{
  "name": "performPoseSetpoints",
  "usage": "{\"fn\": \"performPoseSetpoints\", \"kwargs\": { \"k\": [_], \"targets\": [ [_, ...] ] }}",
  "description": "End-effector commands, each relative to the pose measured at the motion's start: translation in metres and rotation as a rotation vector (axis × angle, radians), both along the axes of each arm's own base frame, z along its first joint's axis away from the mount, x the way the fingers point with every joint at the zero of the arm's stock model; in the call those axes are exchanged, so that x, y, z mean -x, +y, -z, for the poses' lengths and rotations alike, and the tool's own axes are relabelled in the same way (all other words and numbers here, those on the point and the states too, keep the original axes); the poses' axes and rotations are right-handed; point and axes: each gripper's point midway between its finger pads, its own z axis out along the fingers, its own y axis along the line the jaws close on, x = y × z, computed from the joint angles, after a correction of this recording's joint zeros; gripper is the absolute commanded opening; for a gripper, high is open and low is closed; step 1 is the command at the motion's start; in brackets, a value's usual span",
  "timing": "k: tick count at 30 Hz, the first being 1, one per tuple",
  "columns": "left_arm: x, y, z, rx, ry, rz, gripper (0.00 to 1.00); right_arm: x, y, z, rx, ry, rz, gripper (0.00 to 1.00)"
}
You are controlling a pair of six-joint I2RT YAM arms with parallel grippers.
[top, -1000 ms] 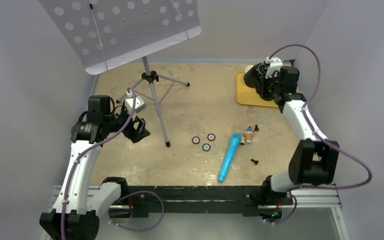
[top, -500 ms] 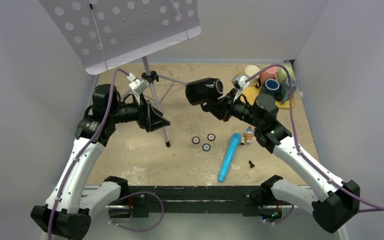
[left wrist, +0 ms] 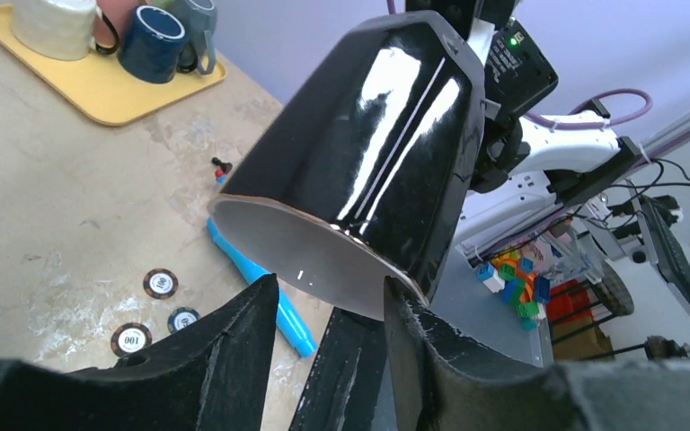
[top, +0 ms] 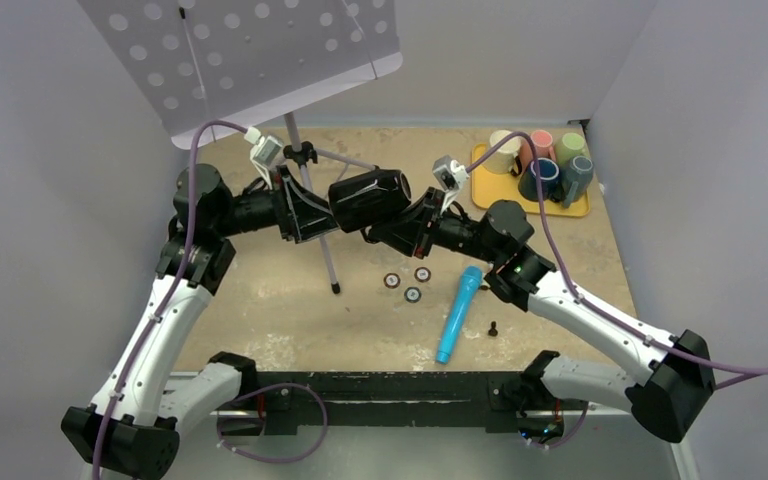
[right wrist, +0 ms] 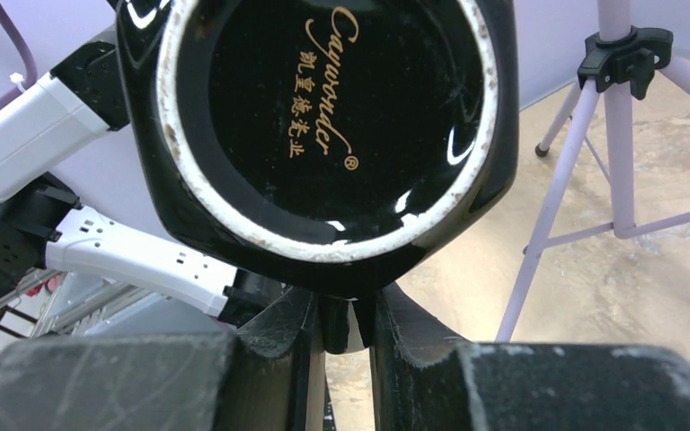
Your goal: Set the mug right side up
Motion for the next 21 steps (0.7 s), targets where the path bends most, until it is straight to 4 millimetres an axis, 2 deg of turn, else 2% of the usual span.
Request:
{"fn": "performPoseSetpoints", "kwargs": {
  "k": [1, 5, 8, 10, 13, 16, 21],
  "targets": [
    [0.026, -0.004, -0.016, 0.055, -0.052, 0.125, 0.50, 0.008, -0.005, -0.070, -0.166, -0.160, -0.006, 0.00],
    [0.037, -0.003, -0.007, 0.020, -0.078, 0.177, 0.49, 0.010, -0.010, -0.078, -0.170, -0.189, 0.007, 0.00],
    [0.034, 0.000, 0.007, -0.040, -0.080, 0.147, 0.51, 0.002, -0.022, -0.085, -0.133, -0.226, 0.087, 0.00],
    [0.035, 0.001, 0.008, -0.050, -0.097, 0.148, 0.52, 0.002, -0.030, -0.090, -0.137, -0.239, 0.115, 0.00],
    [0.041, 0.000, 0.000, -0.032, -0.116, 0.184, 0.54, 0.001, -0.033, -0.089, -0.129, -0.232, 0.123, 0.00],
    [0.042, -0.001, -0.012, -0.010, -0.130, 0.186, 0.57, -0.001, -0.029, -0.080, -0.115, -0.212, 0.105, 0.00],
    [0.028, -0.005, -0.028, 0.066, -0.143, 0.143, 0.62, 0.004, -0.017, -0.077, -0.125, -0.193, 0.030, 0.00]
  ]
}}
